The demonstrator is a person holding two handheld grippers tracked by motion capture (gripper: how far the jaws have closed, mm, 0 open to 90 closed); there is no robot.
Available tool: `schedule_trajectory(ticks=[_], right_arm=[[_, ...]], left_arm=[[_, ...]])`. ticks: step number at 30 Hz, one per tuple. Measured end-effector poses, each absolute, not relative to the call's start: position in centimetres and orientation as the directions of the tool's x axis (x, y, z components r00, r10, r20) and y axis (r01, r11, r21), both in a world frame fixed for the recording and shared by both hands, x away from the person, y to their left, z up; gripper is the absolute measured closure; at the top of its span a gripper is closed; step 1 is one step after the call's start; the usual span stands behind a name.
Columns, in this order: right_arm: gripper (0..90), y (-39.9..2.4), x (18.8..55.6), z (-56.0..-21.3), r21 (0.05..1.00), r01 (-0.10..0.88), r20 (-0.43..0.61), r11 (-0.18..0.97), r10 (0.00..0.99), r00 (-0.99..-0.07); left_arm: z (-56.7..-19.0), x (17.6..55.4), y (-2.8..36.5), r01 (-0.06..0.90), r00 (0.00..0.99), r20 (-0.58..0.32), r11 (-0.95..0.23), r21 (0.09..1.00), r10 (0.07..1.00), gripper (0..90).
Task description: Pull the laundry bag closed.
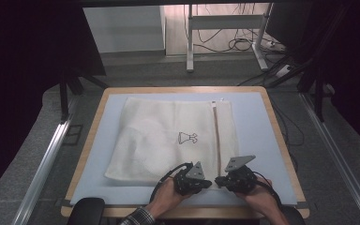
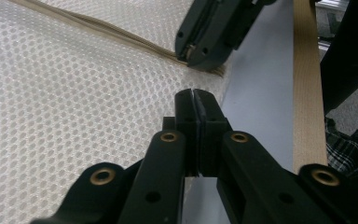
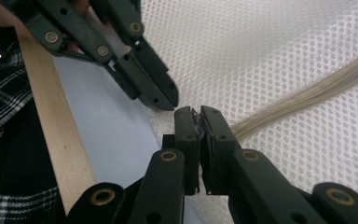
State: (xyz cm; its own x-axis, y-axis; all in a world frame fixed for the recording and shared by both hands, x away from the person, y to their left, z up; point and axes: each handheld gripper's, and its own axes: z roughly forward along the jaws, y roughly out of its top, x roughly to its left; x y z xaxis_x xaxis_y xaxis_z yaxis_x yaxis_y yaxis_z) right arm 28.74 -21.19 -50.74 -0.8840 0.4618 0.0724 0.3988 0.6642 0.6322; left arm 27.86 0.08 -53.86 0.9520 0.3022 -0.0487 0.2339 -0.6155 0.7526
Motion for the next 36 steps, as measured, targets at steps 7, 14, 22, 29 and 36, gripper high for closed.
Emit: schedule_trajectory(ticks=[7, 14, 22, 29, 36], right_arm=[[86.0, -21.5, 29.2, -50.9, 0.626, 0.433, 0.109, 0.648, 0.477, -0.872], [86.0, -21.4, 29.1, -50.8, 0.623, 0.43, 0.107, 0.654, 0.473, -0.874], [86.3, -21.4, 29.2, -50.8, 0.622, 0.431, 0.093, 0.654, 0.485, -0.87], [86.4, -21.2, 29.8, -50.7, 0.617, 0.431, 0.074, 0.659, 0.497, -0.864], [86.3, -21.0, 30.1, -50.6, 0.622, 0.415, 0.045, 0.665, 0.499, -0.866]], left_arm=[[-53.7, 27.8, 0.0, 0.23, 0.952, -0.04, -0.625, 0.746, 0.302, 89.8], [-53.7, 27.9, -0.7, 0.223, 0.955, -0.042, -0.618, 0.754, 0.294, 88.3], [-53.9, 27.5, -0.9, 0.201, 0.957, -0.014, -0.626, 0.753, 0.291, 90.0], [-53.8, 27.7, -0.7, 0.199, 0.959, -0.016, -0.632, 0.749, 0.283, 90.0], [-53.8, 27.9, -0.7, 0.212, 0.959, -0.036, -0.627, 0.749, 0.282, 90.0]])
